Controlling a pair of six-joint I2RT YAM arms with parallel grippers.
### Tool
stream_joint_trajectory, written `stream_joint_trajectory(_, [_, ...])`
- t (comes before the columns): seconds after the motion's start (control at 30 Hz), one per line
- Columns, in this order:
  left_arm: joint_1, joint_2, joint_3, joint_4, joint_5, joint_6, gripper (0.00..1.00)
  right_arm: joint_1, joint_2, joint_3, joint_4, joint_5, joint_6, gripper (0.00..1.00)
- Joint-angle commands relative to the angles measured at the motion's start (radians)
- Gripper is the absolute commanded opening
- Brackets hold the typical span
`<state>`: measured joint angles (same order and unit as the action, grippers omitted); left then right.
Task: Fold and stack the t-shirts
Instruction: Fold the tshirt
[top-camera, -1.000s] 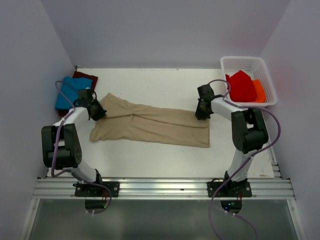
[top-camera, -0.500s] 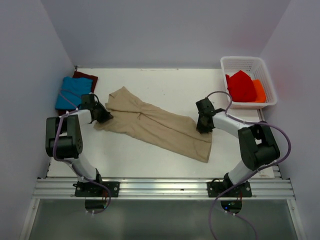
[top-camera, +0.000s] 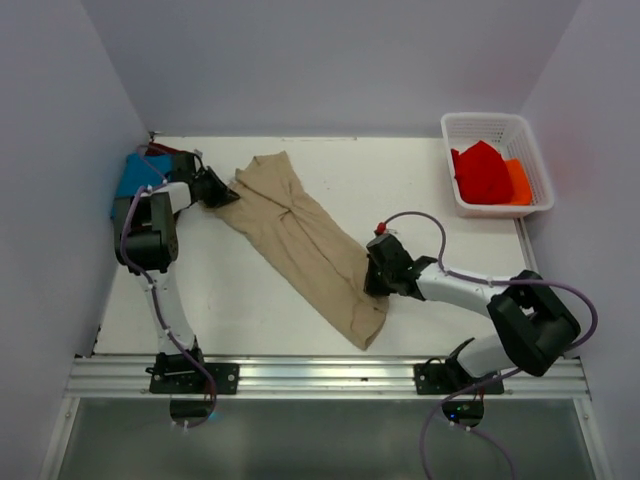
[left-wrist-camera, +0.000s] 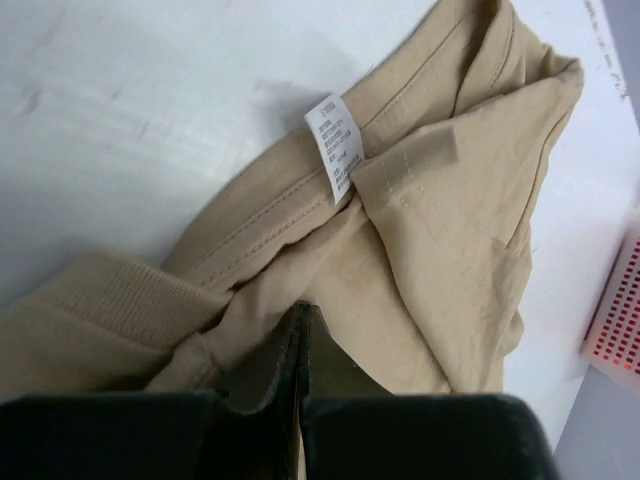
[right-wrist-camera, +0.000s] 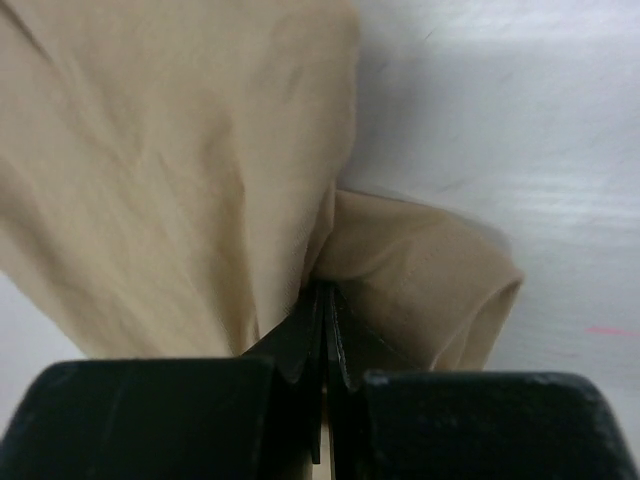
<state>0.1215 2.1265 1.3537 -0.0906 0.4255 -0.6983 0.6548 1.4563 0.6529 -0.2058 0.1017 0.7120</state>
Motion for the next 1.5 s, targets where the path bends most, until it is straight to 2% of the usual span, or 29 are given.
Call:
stream_joint_trajectory(0.0, [-0.025,0.136,0.117,-0.060,0.048,0.034,0.00,0.126,0.024,-0.104,-0.176,-0.122,0.101,0.00])
stream_joint_trajectory(0.23, [-0.068,0.325,0.300,0.012,0.193,-0.020,0.00,0.315,-0.059,-0.076,-0.277,-0.105,0.199,0.00])
stream_joint_trajectory(0.37, [-0.079,0.383,0.378,0.153,0.294,-0.111,0.00,0.405,-0.082,-0.061,-0.331,-0.082,0.256,0.00])
stream_joint_trajectory(0.63, [-0.098,0.562,0.627,0.167,0.383,-0.199,0.02,0.601,-0.079,-0.033,-0.363,-0.060,0.395,0.00])
stream_joint_trajectory(0.77, [-0.109,0.607,0.682,0.253,0.423,-0.286,0.02,0.683,-0.027,0.042,-0.427,-0.030,0.417,0.00])
stream_joint_trajectory(0.9, [-0.112,0.584,0.696,0.272,0.464,-0.290,0.04,0.741,-0.013,0.149,-0.510,0.047,0.379,0.00])
stream_joint_trajectory(0.93, [-0.112,0.548,0.688,0.267,0.478,-0.268,0.04,0.740,-0.022,0.198,-0.535,0.112,0.360,0.01])
stream_joint_trajectory(1.0, [-0.112,0.491,0.667,0.233,0.475,-0.225,0.09,0.740,-0.049,0.252,-0.590,0.179,0.319,0.07])
stream_joint_trajectory(1.03, [-0.112,0.418,0.636,0.215,0.454,-0.167,0.13,0.738,-0.089,0.310,-0.607,0.261,0.288,0.28])
stream_joint_trajectory(1.07, [-0.109,0.374,0.616,0.174,0.434,-0.135,0.18,0.738,-0.112,0.341,-0.624,0.315,0.271,0.41])
stream_joint_trajectory(1.1, [-0.109,0.330,0.595,0.152,0.415,-0.100,0.29,0.735,-0.132,0.370,-0.650,0.361,0.255,0.54])
stream_joint_trajectory(1.13, [-0.105,0.243,0.578,0.120,0.357,-0.063,0.33,0.727,-0.175,0.420,-0.656,0.447,0.218,0.73])
stream_joint_trajectory(1.17, [-0.105,0.195,0.540,0.039,0.319,0.013,0.39,0.718,-0.195,0.441,-0.655,0.479,0.193,0.80])
stream_joint_trajectory(1.23, [-0.106,0.050,0.477,-0.003,0.200,0.078,0.49,0.640,-0.237,0.487,-0.640,0.509,0.093,0.87])
stream_joint_trajectory(1.27, [-0.108,-0.003,0.388,-0.012,0.156,0.100,0.51,0.597,-0.243,0.496,-0.621,0.474,0.049,0.87])
stream_joint_trajectory(1.3, [-0.106,-0.055,0.337,-0.011,0.125,0.108,0.52,0.489,-0.243,0.502,-0.571,0.440,0.008,0.87])
stream_joint_trajectory(1.33, [-0.108,-0.156,0.281,-0.002,0.081,0.112,0.53,0.433,-0.237,0.523,-0.554,0.411,-0.053,0.87])
stream_joint_trajectory(1.37, [-0.109,-0.210,0.174,0.014,0.055,0.123,0.53,0.337,-0.203,0.539,-0.520,0.368,-0.086,0.87])
stream_joint_trajectory(1.43, [-0.112,-0.360,0.029,-0.006,-0.017,0.147,0.54,0.278,-0.151,0.603,-0.486,0.375,-0.187,0.87])
stream_joint_trajectory(1.47, [-0.112,-0.416,-0.028,-0.001,-0.043,0.154,0.54,0.254,-0.064,0.635,-0.472,0.380,-0.212,0.87])
